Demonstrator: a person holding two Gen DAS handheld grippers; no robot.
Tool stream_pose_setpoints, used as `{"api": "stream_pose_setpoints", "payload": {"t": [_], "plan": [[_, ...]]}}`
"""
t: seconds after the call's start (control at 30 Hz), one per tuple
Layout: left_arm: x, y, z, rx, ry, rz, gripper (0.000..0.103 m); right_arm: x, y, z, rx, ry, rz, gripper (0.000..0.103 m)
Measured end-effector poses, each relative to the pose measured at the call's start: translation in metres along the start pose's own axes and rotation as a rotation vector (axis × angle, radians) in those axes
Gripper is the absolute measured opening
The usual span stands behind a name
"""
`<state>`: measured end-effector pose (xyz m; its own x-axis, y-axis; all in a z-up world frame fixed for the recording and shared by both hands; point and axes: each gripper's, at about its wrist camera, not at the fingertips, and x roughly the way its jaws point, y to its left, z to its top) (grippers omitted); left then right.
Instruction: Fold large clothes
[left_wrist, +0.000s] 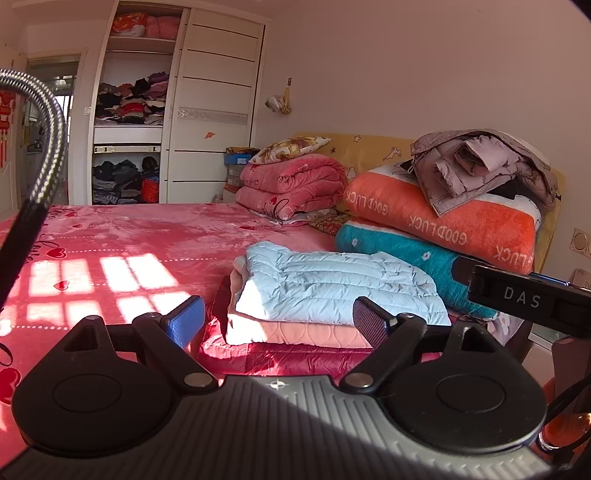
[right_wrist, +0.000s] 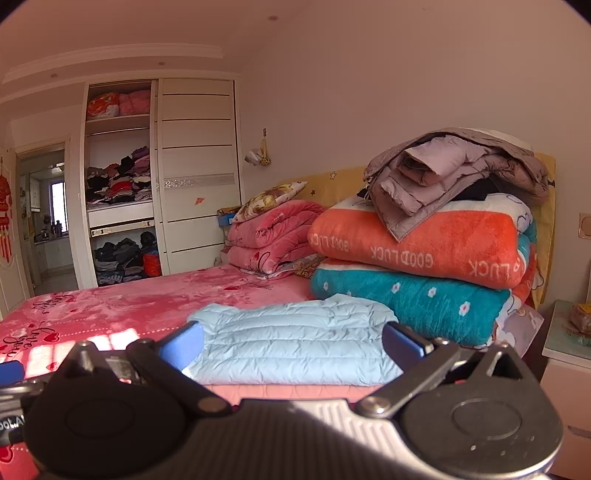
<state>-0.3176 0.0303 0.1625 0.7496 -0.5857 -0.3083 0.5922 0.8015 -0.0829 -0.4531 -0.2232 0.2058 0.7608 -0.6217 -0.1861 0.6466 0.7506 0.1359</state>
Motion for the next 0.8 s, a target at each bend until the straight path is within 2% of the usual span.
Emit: {"api": "stream_pose_setpoints", "payload": {"t": [0.8], "plan": [[0.012,0.007,-0.002,0.005,0.025,-0.059,0.103,0.021,-0.012,-0.015,0.018,0.026,-0.019,0.102]]}}
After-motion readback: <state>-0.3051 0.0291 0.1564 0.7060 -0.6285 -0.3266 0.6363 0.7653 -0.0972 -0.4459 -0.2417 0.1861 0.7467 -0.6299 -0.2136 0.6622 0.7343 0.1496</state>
